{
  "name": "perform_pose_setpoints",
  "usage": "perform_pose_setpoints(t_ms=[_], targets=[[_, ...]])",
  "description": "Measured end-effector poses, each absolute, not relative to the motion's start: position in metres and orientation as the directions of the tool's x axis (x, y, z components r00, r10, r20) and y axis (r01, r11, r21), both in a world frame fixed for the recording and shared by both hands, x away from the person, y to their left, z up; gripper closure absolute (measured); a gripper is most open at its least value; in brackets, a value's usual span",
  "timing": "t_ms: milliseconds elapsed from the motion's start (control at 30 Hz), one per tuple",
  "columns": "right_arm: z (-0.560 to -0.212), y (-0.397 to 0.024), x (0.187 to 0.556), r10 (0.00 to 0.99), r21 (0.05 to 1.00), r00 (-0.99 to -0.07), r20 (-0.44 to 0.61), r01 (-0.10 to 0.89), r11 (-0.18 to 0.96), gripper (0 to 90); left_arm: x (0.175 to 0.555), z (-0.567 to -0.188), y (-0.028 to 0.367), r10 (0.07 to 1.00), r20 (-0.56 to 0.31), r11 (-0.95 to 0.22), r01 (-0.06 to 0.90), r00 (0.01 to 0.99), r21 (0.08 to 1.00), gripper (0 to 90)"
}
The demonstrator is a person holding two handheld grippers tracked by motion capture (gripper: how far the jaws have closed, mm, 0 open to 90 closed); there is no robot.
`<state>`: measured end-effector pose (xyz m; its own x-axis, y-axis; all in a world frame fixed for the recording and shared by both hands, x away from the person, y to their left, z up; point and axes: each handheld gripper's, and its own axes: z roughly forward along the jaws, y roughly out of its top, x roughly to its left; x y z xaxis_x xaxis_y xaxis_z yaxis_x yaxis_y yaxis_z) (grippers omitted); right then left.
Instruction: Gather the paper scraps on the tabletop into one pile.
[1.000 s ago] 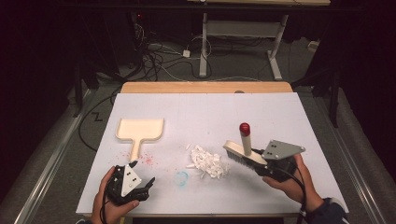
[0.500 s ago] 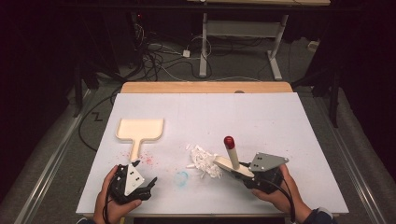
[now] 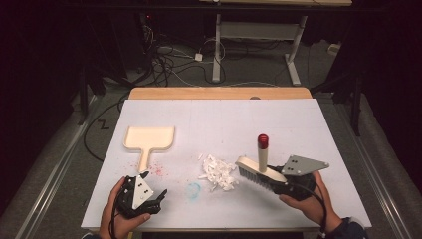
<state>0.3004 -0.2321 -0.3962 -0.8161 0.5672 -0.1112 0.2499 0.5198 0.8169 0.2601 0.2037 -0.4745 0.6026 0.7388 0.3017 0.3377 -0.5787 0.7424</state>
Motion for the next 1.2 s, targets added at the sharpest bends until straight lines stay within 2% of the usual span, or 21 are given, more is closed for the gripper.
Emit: perform_pose_setpoints(t_ms=[233,500,633,733,967,1200], targets=[[-0.386,-0.273,0.297,0.585,0.819,-0.810,-0.035,0.312,0.482,67.5,0.261,-0.475,0.203,0.742,0.301,-0.578,0.343,0.599,0.740,19.5],[-0.393,-0.287,0.295,0.548,0.781,-0.835,0.053,0.376,0.498,67.4,0.261,-0.476,0.200,0.737,0.297,-0.584,0.352,0.607,0.731,19.5],[-0.403,-0.286,0.311,0.543,0.715,-0.837,0.062,0.417,0.562,66.9,0.262,-0.477,0.199,0.739,0.308,-0.591,0.358,0.599,0.722,19.5],[-0.409,-0.290,0.329,0.583,0.699,-0.808,0.085,0.466,0.543,66.8,0.263,-0.477,0.198,0.736,0.309,-0.594,0.357,0.602,0.721,19.7],[-0.414,-0.292,0.366,0.620,0.639,-0.782,0.069,0.511,0.574,57.9,0.265,-0.478,0.197,0.740,0.306,-0.594,0.369,0.599,0.715,20.6],[-0.420,-0.290,0.396,0.633,0.564,-0.773,0.040,0.540,0.624,53.0,0.265,-0.478,0.196,0.741,0.305,-0.595,0.374,0.598,0.711,20.7]])
